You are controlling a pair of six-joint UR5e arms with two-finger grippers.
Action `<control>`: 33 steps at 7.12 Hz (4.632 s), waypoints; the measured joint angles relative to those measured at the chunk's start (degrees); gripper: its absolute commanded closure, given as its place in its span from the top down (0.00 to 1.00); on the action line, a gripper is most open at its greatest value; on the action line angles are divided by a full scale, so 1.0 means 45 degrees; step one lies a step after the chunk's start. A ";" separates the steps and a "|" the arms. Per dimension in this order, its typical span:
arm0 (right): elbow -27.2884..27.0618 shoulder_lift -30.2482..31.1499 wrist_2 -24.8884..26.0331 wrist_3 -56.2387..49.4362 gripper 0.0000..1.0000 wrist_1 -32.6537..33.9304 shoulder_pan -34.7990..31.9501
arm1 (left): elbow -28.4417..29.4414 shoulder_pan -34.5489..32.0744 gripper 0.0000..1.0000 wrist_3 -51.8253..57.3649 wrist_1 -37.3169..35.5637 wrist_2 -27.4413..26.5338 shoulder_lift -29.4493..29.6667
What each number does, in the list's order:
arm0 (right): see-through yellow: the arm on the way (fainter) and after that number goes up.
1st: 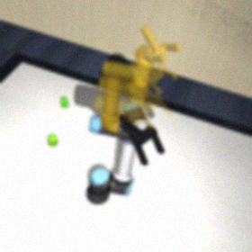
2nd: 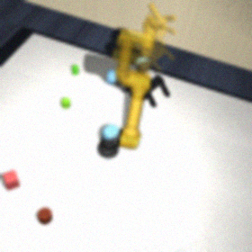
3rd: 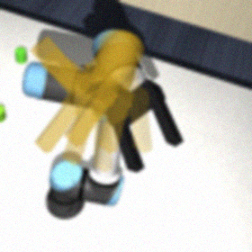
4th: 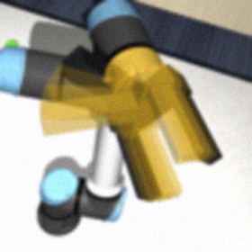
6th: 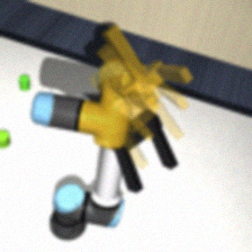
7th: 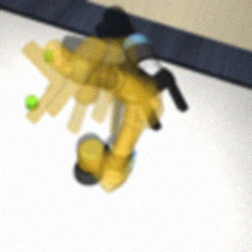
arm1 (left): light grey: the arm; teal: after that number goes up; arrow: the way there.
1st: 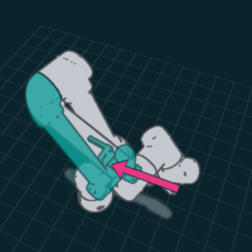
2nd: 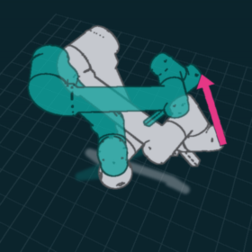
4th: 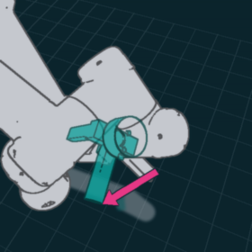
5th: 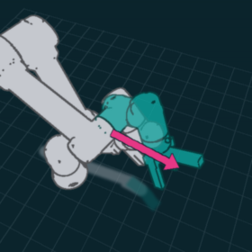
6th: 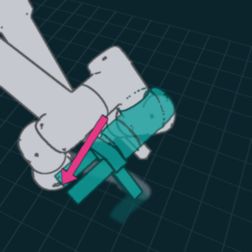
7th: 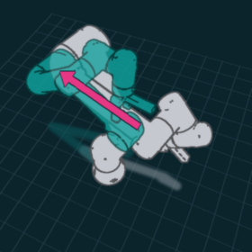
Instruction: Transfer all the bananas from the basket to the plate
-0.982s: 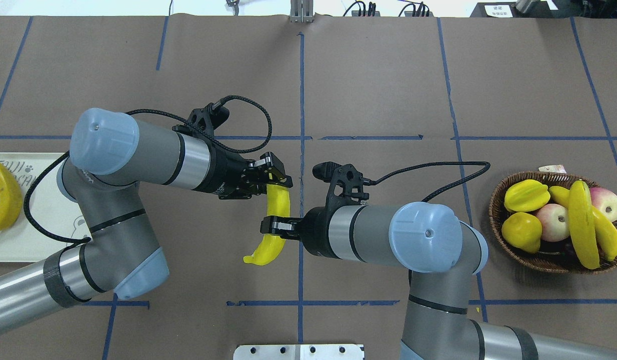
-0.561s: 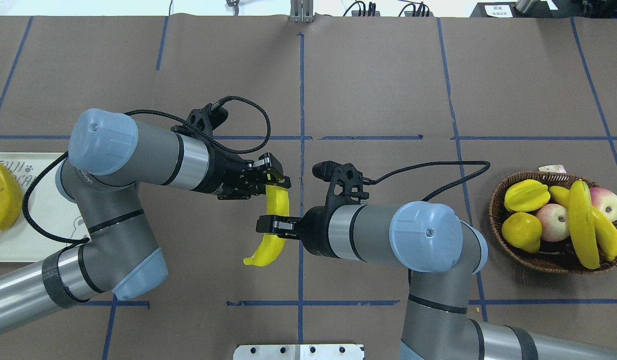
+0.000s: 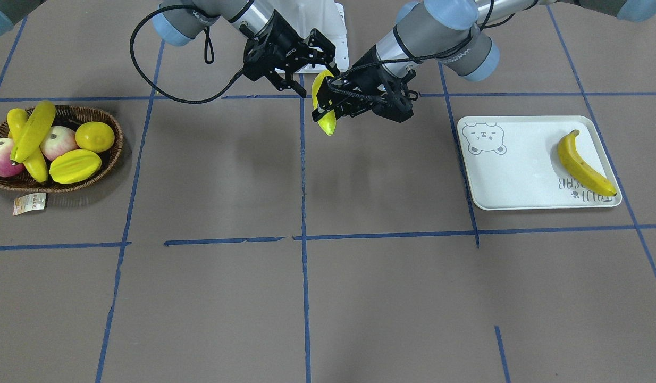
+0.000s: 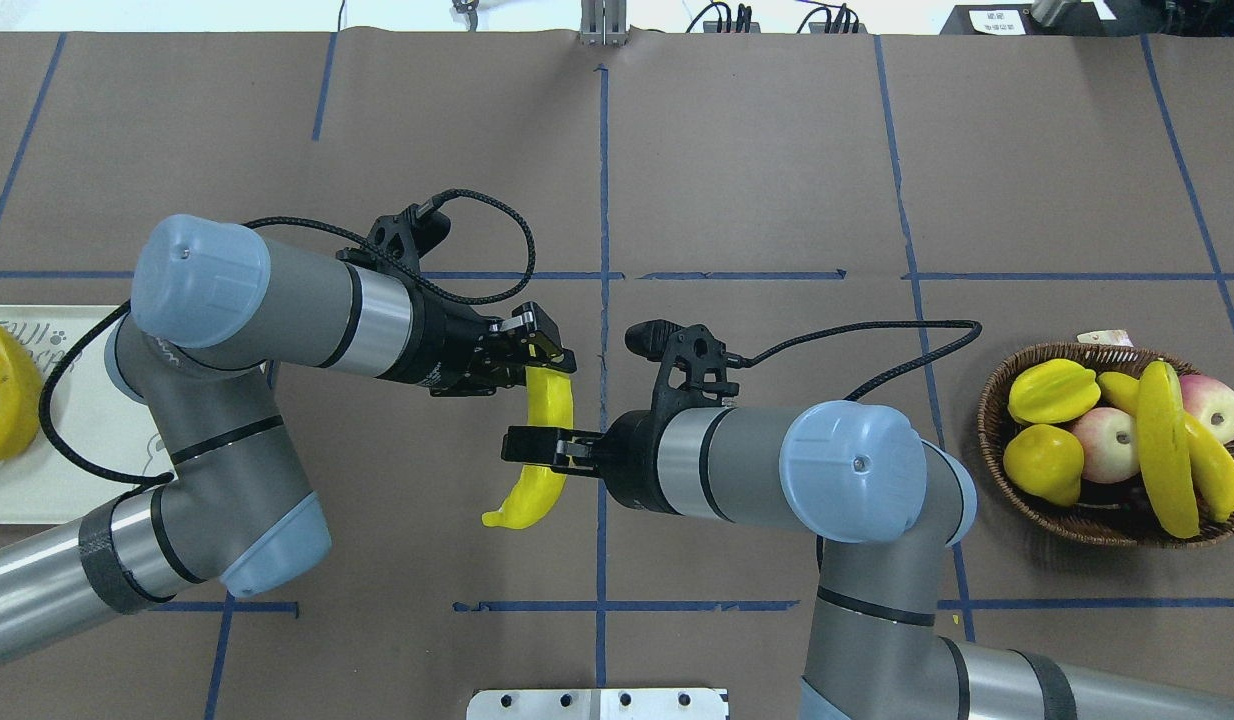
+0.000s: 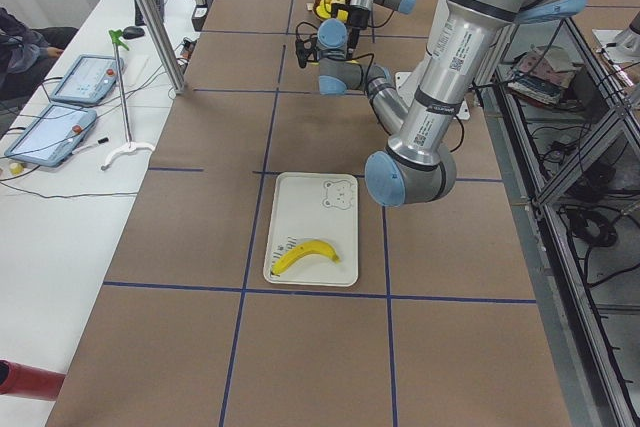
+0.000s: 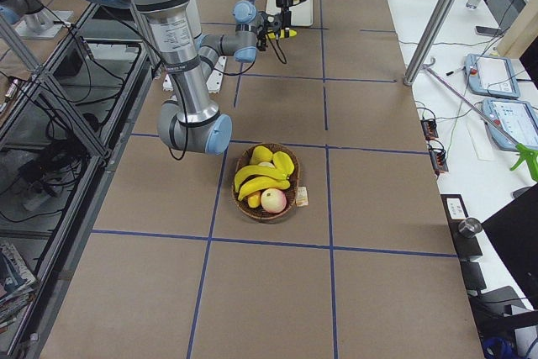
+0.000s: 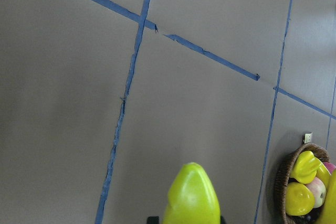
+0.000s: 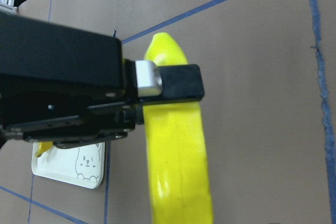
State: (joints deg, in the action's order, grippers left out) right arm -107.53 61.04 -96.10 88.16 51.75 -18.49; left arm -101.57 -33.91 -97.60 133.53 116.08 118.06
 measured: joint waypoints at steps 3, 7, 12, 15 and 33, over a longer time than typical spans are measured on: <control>-0.1869 0.0139 -0.0875 -0.0031 1.00 0.3411 -0.0352 | -0.0258 -0.0585 0.00 0.0099 -0.1675 -0.0043 -0.0320; -0.3130 0.0219 -0.2248 -0.0405 1.00 0.7300 -0.1448 | -0.2350 -0.0798 0.00 0.3024 -0.7951 -0.0937 -0.0593; -0.3452 0.0661 -0.3917 -0.4728 1.00 1.0994 -0.3405 | -0.4107 -0.2885 0.00 0.2181 -1.2504 -0.1301 -0.2248; -0.3738 0.1552 -0.4337 -0.6887 1.00 1.1605 -0.4344 | -0.3200 -0.4646 0.00 0.1164 -1.0897 -0.1023 -0.4050; -0.4639 0.3244 -0.4392 -0.8530 1.00 1.1542 -0.4942 | 0.1484 -0.6995 1.00 0.0944 -0.1199 0.3000 -0.6338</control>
State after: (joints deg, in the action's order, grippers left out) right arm -128.40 75.64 -115.87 49.77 103.69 -40.73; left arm -94.89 -65.39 -93.36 128.13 129.58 89.54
